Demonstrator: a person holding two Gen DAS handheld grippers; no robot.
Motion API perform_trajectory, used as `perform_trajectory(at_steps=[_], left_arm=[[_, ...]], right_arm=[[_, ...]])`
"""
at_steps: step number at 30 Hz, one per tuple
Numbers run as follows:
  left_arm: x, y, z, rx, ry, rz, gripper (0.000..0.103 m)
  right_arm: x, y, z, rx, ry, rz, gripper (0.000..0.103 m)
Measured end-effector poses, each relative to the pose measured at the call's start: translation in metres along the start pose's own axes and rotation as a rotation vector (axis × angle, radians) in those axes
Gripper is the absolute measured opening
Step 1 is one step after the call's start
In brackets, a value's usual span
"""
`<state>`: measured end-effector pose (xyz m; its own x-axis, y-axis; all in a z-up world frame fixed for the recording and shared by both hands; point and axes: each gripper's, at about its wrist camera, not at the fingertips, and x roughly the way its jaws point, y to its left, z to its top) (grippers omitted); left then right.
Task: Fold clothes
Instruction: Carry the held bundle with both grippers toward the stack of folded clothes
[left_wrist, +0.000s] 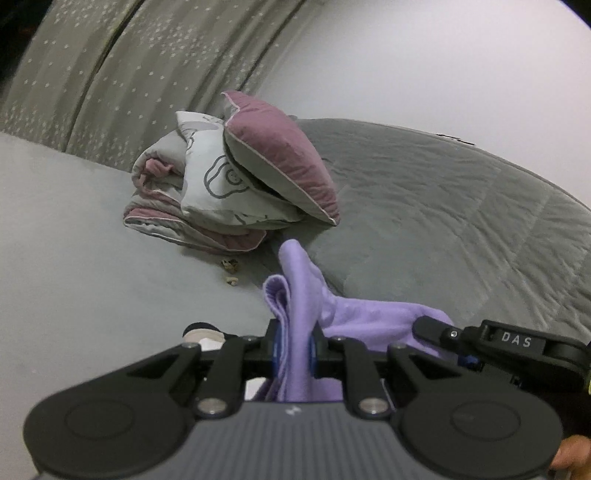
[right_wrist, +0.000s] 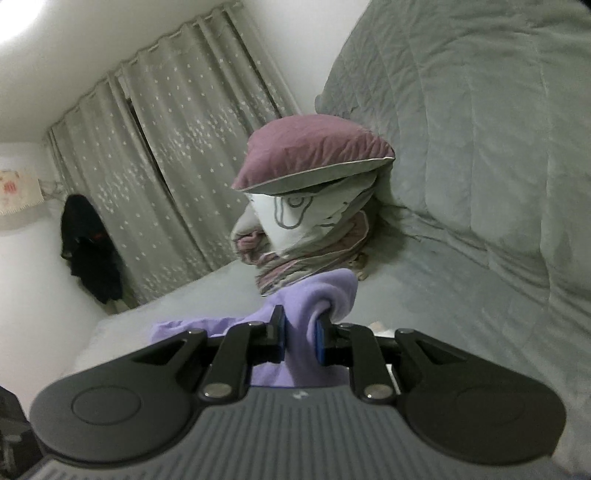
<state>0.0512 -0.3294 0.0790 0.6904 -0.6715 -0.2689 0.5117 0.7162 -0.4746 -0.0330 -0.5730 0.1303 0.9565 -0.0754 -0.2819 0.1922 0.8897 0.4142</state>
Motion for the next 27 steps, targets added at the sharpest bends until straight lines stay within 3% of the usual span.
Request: perform_trajectory(at_steps=[3,8,11,13,16,22,27], left_arm=[[0.028,0.007,-0.006,-0.036,-0.006,0.024,0.014],[0.079,0.034,-0.023,-0.082,0.070,0.087,0.016],[0.097,0.046,-0.027,-0.056,0.089,0.120,0.021],[0.101,0.049,-0.024,-0.023,0.083,0.140,0.030],[0.106,0.054,-0.016,0.020,0.087,0.155,0.037],[0.090,0.058,0.001,0.022,0.043,0.154,0.034],[0.072,0.052,-0.001,0.029,-0.004,0.150,0.033]], right_arm=[[0.031,-0.011,-0.012,0.006,0.004,-0.004,0.019],[0.081,-0.044,-0.038,0.070,0.028,-0.051,0.021],[0.104,-0.058,-0.050,0.085,0.049,-0.106,0.023],[0.110,-0.064,-0.056,0.092,0.045,-0.119,0.028],[0.111,-0.065,-0.052,0.067,0.033,-0.157,0.041],[0.087,-0.052,-0.037,-0.017,-0.033,-0.193,0.042],[0.065,-0.046,-0.034,-0.003,-0.072,-0.144,0.042]])
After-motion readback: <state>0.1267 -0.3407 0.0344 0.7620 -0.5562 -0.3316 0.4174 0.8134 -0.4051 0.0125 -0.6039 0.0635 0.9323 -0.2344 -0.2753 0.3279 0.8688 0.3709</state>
